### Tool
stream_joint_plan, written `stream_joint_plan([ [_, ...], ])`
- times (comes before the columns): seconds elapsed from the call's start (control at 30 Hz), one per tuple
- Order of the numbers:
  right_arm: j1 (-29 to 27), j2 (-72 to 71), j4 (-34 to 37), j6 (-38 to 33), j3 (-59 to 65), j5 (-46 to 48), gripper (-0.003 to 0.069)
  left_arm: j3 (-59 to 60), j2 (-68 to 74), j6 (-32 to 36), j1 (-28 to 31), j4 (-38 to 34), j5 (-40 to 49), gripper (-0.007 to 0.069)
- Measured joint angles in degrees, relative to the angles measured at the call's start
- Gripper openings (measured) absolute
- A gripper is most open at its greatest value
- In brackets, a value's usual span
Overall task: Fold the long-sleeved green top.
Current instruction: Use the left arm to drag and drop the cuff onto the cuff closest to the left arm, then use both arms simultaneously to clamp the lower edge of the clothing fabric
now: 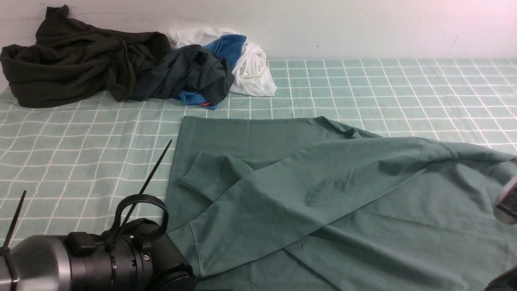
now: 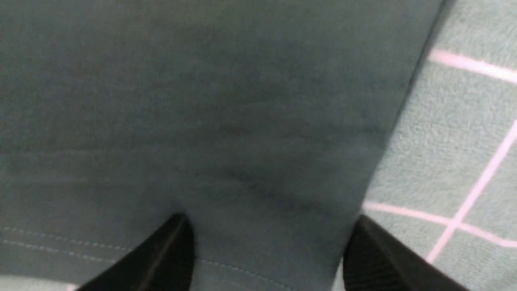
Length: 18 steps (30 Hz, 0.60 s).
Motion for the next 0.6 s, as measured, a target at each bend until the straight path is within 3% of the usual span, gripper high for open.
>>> stream_joint_plan([
  [0.13,0.0,0.0,0.2,0.0,0.0,0.0,-0.0002,-0.4,0.1,-3.1,0.0,0.9,-0.4,0.0428],
  [0.33,0.0,0.0,0.2,0.0,0.0,0.0,-0.0002,-1.9,0.1,-7.2,0.0,2.6,-0.7,0.0256],
  [0.37,0.0,0.0,0.2,0.0,0.0,0.0,-0.0002,-1.9,0.1,-7.5,0.0,2.6,-0.7,0.0187],
  [0.43,0.0,0.0,0.2,0.0,0.0,0.0,-0.0002,-1.9,0.4,-7.6,0.0,2.6,-0.7,0.0122],
  [0.6,0.0,0.0,0.2,-1.5,0.0,0.0,0.0001,-2.3,1.8,-7.6,0.0,2.1,-0.1,0.0013],
])
